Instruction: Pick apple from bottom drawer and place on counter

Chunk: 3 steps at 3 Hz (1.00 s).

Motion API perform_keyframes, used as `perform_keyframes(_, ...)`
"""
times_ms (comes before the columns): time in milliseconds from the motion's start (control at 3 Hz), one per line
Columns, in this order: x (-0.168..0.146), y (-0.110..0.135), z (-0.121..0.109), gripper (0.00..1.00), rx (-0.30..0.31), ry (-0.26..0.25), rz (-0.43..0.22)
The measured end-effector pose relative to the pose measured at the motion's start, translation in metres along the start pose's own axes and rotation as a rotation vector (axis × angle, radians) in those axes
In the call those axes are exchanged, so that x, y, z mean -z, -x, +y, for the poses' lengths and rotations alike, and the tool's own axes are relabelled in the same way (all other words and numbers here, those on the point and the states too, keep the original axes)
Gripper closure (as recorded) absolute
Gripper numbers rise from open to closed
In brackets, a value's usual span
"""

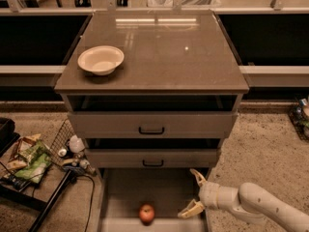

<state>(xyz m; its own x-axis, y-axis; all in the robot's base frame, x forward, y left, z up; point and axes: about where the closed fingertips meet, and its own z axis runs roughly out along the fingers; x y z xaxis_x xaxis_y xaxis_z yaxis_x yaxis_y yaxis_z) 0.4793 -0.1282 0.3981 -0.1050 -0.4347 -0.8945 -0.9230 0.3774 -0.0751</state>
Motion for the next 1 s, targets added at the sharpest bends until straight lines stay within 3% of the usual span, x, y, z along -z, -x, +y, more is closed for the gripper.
perform_keyframes(333,-0.005,-0.003,0.002,0.00,-0.003,0.009,0.001)
perform_keyframes(1000,-0.128,-0.095,0.066,0.00,-0.107,0.205,0.011)
